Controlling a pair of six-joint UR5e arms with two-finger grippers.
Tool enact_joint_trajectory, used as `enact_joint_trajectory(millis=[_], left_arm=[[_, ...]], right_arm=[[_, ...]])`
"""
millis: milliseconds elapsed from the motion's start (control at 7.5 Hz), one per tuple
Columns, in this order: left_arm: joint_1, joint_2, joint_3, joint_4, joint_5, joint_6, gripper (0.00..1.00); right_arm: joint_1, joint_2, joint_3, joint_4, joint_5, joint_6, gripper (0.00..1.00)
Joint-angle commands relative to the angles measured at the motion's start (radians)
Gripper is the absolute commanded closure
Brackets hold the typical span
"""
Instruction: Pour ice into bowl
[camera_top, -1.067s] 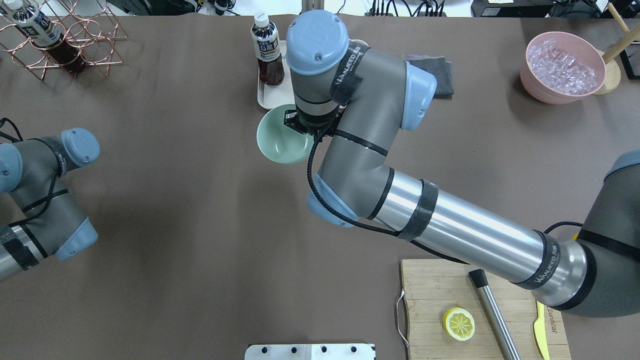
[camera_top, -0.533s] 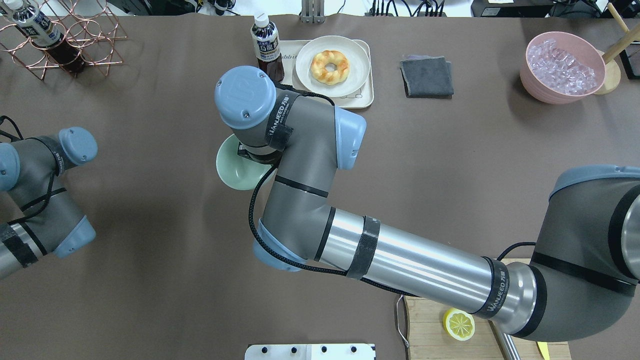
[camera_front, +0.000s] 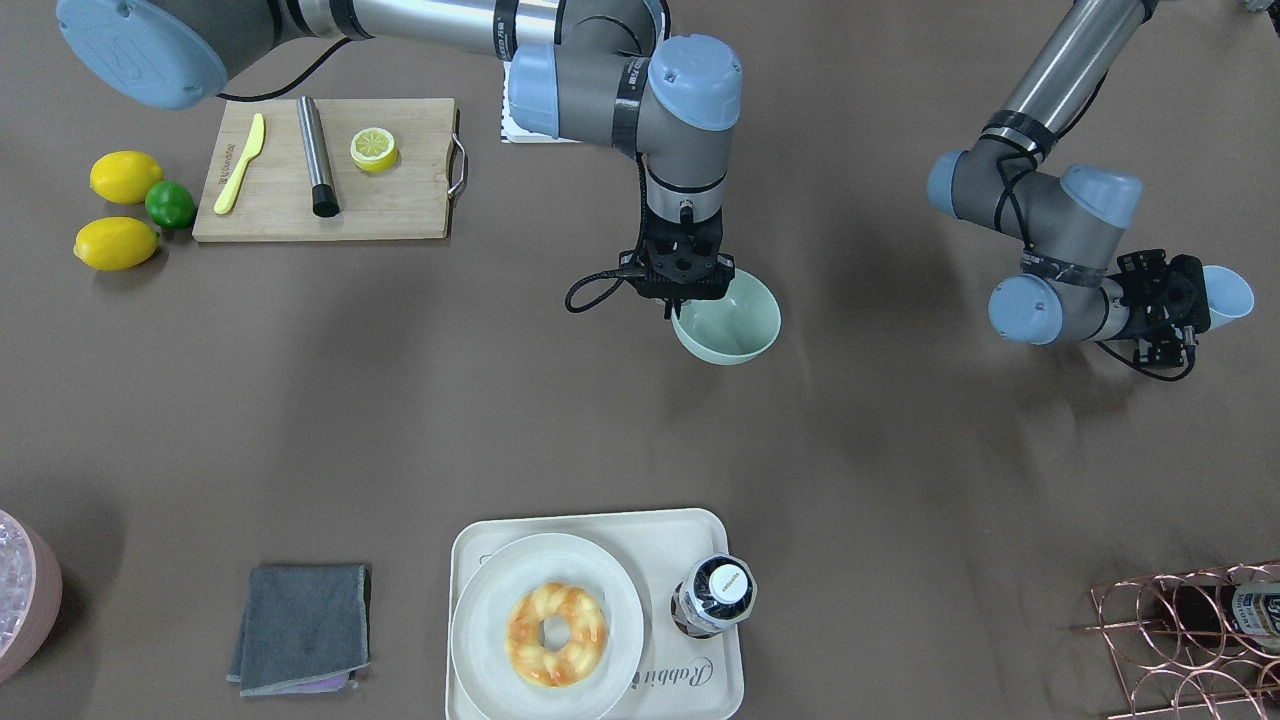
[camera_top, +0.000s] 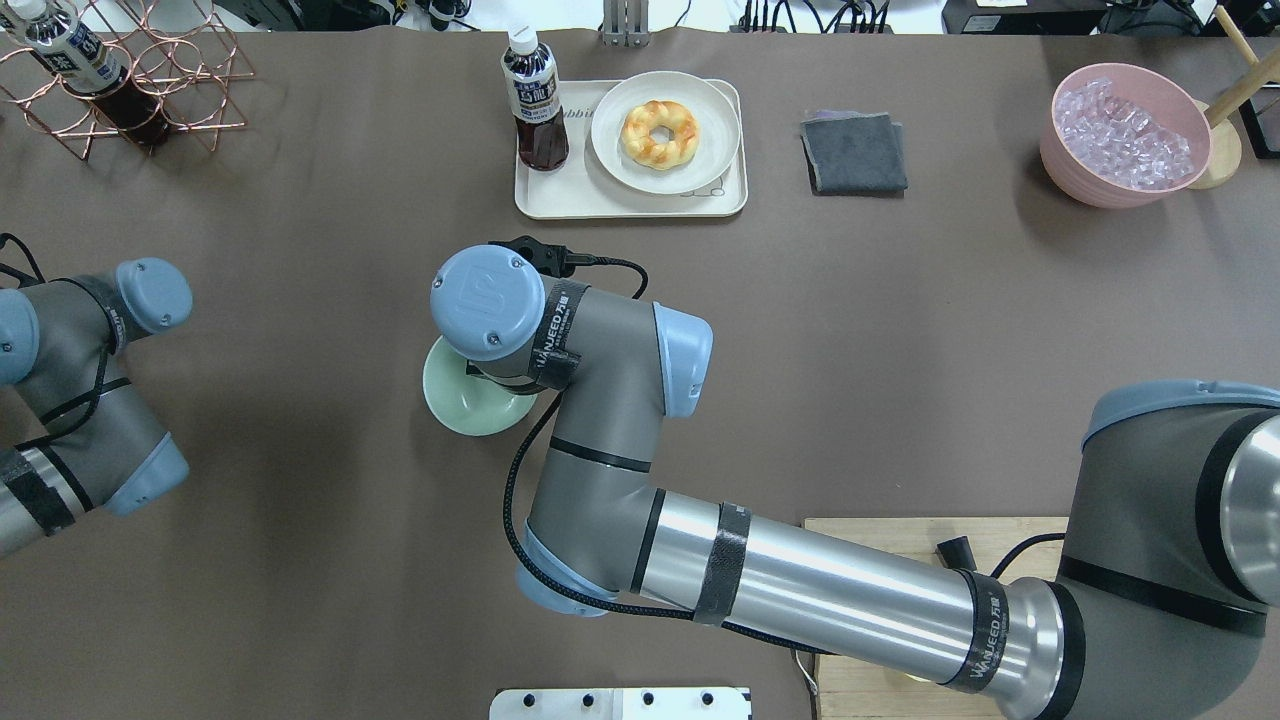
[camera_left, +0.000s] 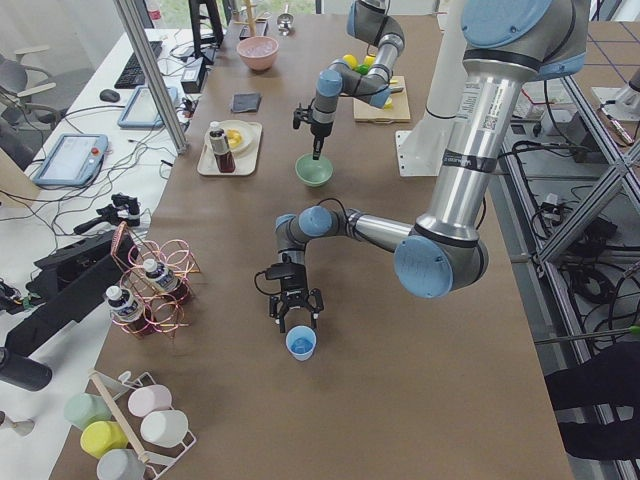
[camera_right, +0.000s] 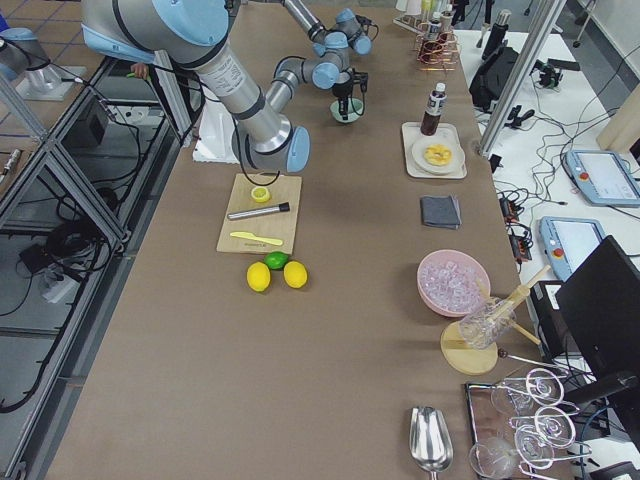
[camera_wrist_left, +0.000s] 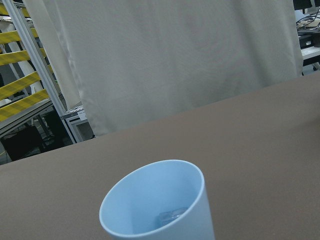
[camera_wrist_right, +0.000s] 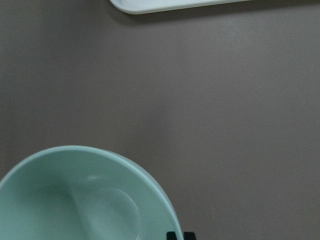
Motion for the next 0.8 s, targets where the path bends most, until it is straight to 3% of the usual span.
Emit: enact_joint_trajectory(millis=[0, 133, 267, 400, 667], left_arm=[[0.005, 0.004, 0.003, -0.002, 0.0, -0.008, 0.03], [0.005, 0.002, 0.018, -0.002, 0.0, -0.011, 0.03], [0.008, -0.001, 0.024, -0.002, -0.001, -0.035, 0.03], [0.009, -0.003, 0.023, -0.002, -0.001, -0.038, 0.03], [0.009, 0.005, 0.024, -0.002, -0.001, -0.038, 0.03]], right_arm=[[0.005, -0.019, 0.005, 0.021, -0.007, 0.0, 1.0], [0.033, -0.015, 0.029, 0.011, 0.004, -0.001, 0.77], [0.056, -0.015, 0.04, 0.007, 0.034, -0.004, 0.31], [0.073, -0.012, 0.042, 0.006, 0.053, -0.009, 0.06], [0.114, -0.017, 0.062, 0.006, 0.095, -0.021, 0.01]])
